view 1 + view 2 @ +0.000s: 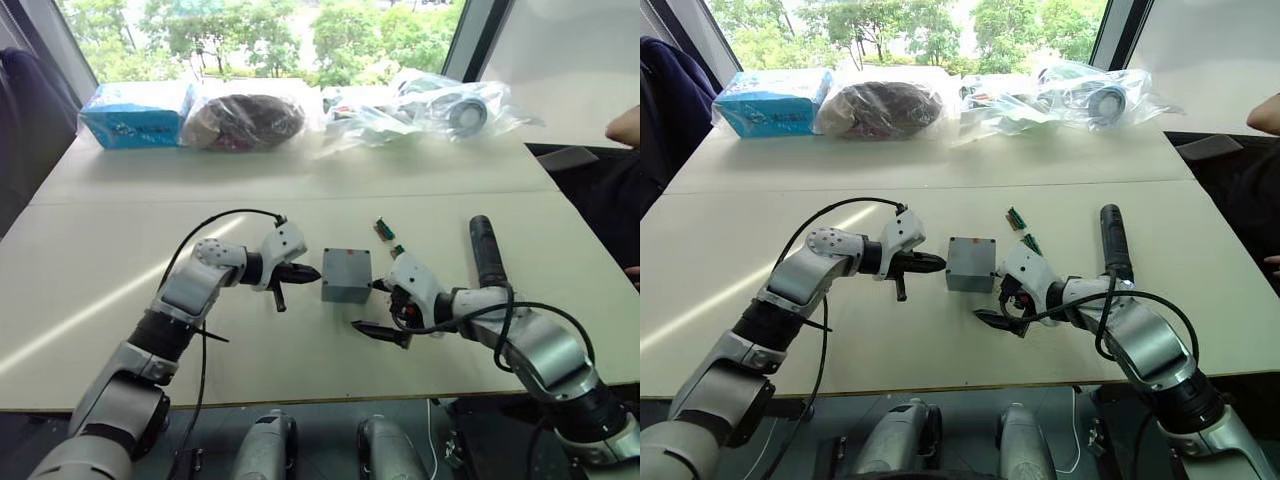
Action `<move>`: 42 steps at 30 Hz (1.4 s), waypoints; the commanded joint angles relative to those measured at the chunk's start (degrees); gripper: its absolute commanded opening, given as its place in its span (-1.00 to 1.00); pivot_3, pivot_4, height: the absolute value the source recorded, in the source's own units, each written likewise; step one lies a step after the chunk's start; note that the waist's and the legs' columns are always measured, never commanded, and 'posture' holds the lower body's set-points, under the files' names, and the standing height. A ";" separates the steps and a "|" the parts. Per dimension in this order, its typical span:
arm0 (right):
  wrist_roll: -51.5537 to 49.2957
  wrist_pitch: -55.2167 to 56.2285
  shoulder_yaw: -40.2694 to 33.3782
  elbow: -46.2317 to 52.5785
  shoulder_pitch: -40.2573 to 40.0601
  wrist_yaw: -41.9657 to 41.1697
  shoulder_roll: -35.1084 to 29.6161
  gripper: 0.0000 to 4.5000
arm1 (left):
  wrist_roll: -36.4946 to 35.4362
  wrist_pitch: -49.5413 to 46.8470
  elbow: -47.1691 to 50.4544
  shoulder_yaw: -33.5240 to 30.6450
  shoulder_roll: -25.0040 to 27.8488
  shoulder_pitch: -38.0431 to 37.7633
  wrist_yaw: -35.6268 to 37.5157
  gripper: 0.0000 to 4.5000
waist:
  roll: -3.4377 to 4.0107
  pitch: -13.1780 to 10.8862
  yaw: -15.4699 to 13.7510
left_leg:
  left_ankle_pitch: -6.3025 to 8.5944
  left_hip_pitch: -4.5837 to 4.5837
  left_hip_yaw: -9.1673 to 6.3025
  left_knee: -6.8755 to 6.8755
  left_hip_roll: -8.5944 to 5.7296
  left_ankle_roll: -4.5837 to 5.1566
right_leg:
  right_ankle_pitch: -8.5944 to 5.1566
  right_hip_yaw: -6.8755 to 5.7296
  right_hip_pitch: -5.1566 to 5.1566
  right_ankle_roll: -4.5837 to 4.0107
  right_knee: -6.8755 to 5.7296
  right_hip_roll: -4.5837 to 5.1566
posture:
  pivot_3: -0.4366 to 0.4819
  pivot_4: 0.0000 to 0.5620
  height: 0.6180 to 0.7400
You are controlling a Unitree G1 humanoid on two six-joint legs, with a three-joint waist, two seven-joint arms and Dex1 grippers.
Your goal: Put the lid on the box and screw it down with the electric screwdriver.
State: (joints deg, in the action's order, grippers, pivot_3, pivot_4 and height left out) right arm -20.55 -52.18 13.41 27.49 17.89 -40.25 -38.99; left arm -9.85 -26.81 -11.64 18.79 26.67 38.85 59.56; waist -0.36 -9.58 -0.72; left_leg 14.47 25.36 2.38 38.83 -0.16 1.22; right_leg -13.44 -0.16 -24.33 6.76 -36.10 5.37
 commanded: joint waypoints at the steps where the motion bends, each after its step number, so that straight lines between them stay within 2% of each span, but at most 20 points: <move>1: -2.92 -2.03 -0.13 6.17 -0.12 0.62 2.09 0.99 | 0.57 2.57 -0.88 -0.57 -2.19 2.55 -0.40 -1.00 | 0.00 0.00 0.00 | 0.00 0.00 -0.01 0.01 0.00 0.00 | 0.00 -0.01 0.01 0.00 0.00 0.00 | -0.05 -0.47 1.00; 6: -4.34 -5.16 -2.40 9.86 -1.02 1.26 1.34 0.99 | 2.35 4.00 -3.55 -1.32 -2.04 3.25 -1.54 -1.00 | 0.00 0.00 0.04 | 0.01 0.02 -0.06 0.03 0.00 0.01 | 0.00 -0.02 0.02 0.00 0.00 0.00 | -0.05 -0.47 1.00; 9: -4.99 -5.93 -5.89 11.67 -1.52 0.61 -1.73 0.99 | 3.42 4.46 -3.08 -1.48 0.43 1.82 -0.75 -1.00 | 0.00 0.00 0.02 | 0.01 0.01 -0.07 0.03 0.00 0.01 | 0.00 -0.02 0.02 0.00 -0.01 0.00 | -0.05 -0.47 1.00; 16: -1.06 -0.26 -6.06 5.44 -0.14 -0.10 -6.21 0.99 | 1.48 0.98 4.04 -1.09 4.25 -3.60 3.27 -1.00 | -0.01 0.00 0.02 | 0.01 0.00 -0.07 0.03 0.04 0.01 | -0.01 -0.02 0.02 -0.02 0.00 0.00 | -0.05 -0.47 1.00; 21: 3.00 6.63 -2.50 -3.92 3.34 -0.31 -3.61 0.99 | 0.00 -1.62 8.45 -0.26 3.87 -5.82 4.96 -1.00 | 0.00 0.00 0.01 | 0.01 0.01 -0.05 0.07 0.02 0.01 | -0.05 -0.02 0.06 -0.09 0.00 0.02 | -0.05 -0.47 1.00; 27: 5.22 11.66 1.69 -9.51 5.89 -3.24 -0.57 0.99 | 0.77 -1.60 6.63 -0.77 1.35 -4.11 2.64 -1.00 | 0.00 0.00 0.02 | 0.01 0.01 -0.05 0.07 -0.01 0.01 | 0.00 -0.03 0.05 -0.01 -0.01 0.00 | -0.05 -0.47 1.00; 32: 5.03 10.93 2.56 -7.45 4.48 -3.29 0.64 0.99 | 1.91 0.63 3.64 -1.80 -0.02 -2.12 -0.33 -1.00 | 0.00 0.00 -0.01 | 0.01 0.00 -0.06 0.07 -0.01 0.01 | 0.00 -0.03 0.06 0.00 -0.02 -0.01 | -0.05 -0.47 1.00; 42: 3.60 6.87 0.25 -2.49 2.09 -0.86 2.93 0.99 | 1.47 0.23 2.92 -2.02 0.28 -1.07 0.14 -1.00 | 0.00 0.00 0.04 | 0.01 0.00 -0.07 0.09 0.00 0.01 | 0.00 -0.03 0.06 0.00 -0.04 -0.02 | -0.05 -0.47 1.00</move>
State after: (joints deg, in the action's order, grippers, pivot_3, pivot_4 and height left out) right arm -15.91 -45.31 14.84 21.73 19.97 -41.25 -36.97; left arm -8.02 -27.27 -9.41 18.29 26.93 36.17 59.64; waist -0.36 -9.59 -0.68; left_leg 14.48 25.36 2.30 38.92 -0.16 1.23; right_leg -13.44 -0.19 -24.27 6.76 -36.14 5.35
